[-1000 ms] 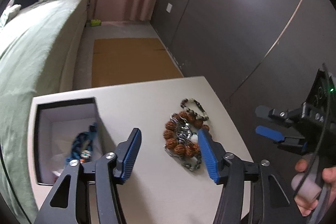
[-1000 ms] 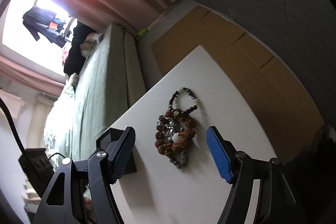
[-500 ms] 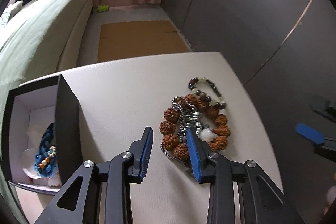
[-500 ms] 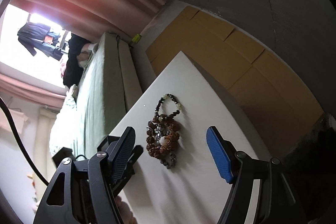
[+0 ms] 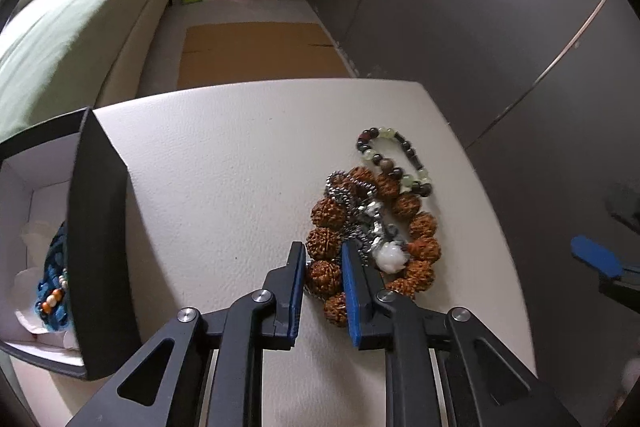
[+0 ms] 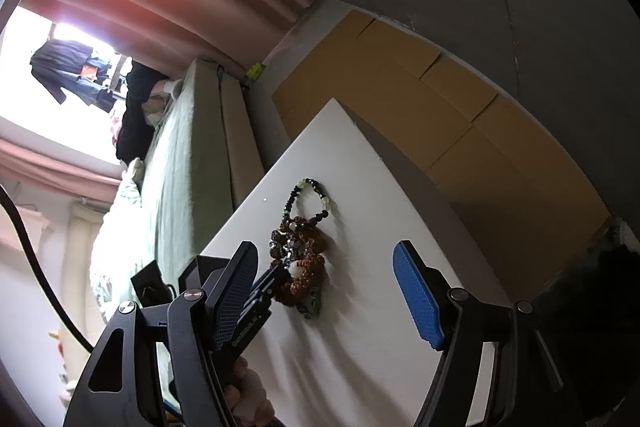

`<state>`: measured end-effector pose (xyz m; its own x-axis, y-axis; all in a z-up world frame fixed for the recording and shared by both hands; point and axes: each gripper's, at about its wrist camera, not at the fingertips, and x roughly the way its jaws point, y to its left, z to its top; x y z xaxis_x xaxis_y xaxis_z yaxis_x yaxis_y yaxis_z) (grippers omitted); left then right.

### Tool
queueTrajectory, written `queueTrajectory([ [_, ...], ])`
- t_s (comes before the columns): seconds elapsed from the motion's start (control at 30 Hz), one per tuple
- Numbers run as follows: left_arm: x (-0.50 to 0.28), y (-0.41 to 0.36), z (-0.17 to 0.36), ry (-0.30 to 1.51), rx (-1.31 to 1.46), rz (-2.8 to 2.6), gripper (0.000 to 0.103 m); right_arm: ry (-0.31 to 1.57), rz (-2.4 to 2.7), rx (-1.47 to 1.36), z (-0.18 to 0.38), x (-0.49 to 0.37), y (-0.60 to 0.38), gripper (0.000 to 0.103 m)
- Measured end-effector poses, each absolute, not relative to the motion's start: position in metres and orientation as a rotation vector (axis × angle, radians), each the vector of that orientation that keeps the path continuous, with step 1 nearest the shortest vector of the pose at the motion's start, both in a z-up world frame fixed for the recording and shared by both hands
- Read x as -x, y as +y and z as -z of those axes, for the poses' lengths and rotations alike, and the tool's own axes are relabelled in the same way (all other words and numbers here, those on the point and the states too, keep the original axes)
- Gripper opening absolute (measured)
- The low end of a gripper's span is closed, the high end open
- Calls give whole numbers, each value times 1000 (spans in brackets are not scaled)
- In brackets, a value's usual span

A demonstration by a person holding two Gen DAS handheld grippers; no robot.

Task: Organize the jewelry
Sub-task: 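Move the left gripper to the brown bead strings and close on them, then lift the brown bead string into the box with the left gripper while the right gripper grasps the silver chain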

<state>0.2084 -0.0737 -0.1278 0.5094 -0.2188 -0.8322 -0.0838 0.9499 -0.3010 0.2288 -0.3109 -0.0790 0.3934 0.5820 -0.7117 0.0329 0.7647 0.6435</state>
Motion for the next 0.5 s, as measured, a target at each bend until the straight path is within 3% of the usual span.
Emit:
queueTrajectory([
  [0.5,-176,-49,51,830,374,197,19,1143,-395,-576,79,-229,-278,71],
])
